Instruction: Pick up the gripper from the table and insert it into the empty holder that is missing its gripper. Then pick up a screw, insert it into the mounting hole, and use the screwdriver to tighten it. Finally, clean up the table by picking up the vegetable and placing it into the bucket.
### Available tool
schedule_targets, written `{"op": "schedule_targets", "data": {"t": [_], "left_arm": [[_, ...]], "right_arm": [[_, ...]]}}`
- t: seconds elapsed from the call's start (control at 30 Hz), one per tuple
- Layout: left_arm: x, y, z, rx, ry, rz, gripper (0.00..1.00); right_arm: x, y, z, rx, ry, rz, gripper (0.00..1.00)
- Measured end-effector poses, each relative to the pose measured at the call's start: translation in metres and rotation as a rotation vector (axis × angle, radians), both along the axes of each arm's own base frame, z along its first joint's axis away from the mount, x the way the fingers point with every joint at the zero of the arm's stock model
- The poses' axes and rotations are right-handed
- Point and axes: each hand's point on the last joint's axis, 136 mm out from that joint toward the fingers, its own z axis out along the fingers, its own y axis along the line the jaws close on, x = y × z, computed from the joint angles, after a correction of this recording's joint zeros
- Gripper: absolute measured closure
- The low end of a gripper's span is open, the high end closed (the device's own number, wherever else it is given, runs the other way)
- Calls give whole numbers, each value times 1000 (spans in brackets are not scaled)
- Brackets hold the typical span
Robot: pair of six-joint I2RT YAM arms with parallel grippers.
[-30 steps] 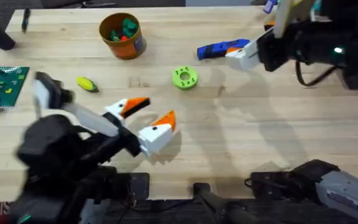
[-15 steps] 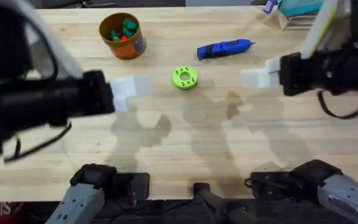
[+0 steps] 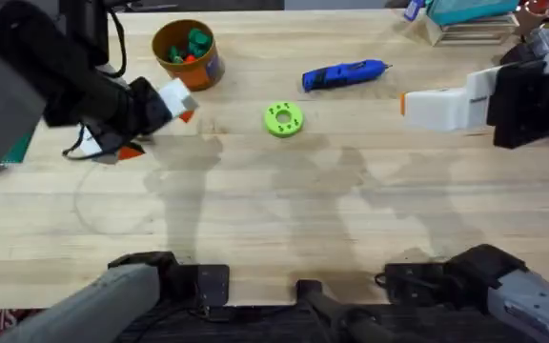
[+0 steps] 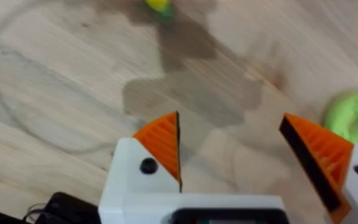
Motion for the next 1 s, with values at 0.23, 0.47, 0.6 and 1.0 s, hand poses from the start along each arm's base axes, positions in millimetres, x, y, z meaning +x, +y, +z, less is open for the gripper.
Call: {"op": "schedule_targets", "data": {"t": [0.23,0.47,0.6,1.0], "left_arm": [[32,47,-37,38,37,187,15],[52,85,-62,98,31,276,15],[55,95,-74,119,51,294,15],[65,110,-105,143,83,314,364]], "right_arm": [[0,0,0,-2,1,1,9],[0,0,0,-2,1,2,8],[0,0,0,-2,2,2,8],[-2,-1,-2,-5,9,2,8]]}}
